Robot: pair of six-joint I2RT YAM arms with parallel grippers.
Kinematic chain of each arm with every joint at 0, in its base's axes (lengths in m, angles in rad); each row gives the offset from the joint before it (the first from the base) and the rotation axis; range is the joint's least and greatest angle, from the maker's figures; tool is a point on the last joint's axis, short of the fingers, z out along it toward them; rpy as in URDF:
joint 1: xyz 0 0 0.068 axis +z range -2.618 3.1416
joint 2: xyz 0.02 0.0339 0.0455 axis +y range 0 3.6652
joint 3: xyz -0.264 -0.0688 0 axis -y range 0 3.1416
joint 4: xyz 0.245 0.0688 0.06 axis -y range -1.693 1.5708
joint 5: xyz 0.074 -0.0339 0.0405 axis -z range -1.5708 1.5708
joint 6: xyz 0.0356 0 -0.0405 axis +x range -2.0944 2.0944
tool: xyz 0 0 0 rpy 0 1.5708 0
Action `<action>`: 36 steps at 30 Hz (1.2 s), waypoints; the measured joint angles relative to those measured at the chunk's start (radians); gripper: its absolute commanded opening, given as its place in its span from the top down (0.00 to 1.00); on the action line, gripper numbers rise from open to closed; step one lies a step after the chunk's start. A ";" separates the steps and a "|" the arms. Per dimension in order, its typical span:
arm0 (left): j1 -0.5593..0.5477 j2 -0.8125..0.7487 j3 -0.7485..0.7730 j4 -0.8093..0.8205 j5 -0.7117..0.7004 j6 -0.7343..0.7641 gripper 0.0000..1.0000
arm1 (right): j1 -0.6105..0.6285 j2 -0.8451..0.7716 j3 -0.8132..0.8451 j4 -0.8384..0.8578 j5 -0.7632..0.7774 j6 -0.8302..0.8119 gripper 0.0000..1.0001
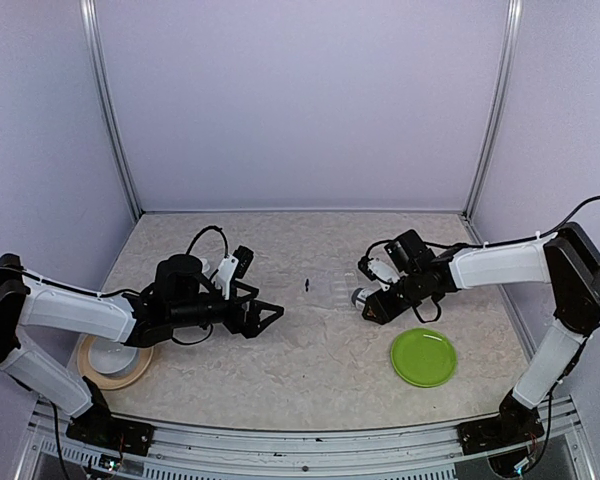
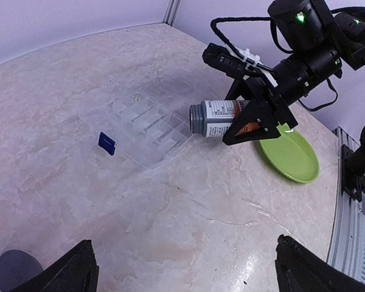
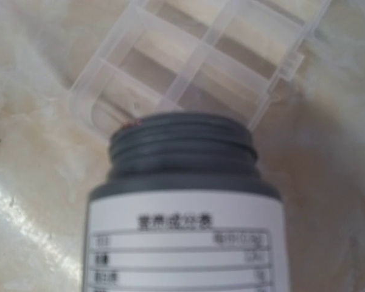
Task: Sort the pills into containers
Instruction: Pour the pill into the compartment of the pill container.
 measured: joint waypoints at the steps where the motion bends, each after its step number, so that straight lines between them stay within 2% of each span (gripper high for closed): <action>1: 0.000 0.000 0.000 0.000 0.000 0.000 0.01 | 0.000 0.000 0.001 -0.002 -0.001 0.000 1.00; 36: 0.000 0.015 0.000 0.000 0.003 0.000 0.01 | -0.003 0.017 0.079 -0.127 -0.022 -0.006 1.00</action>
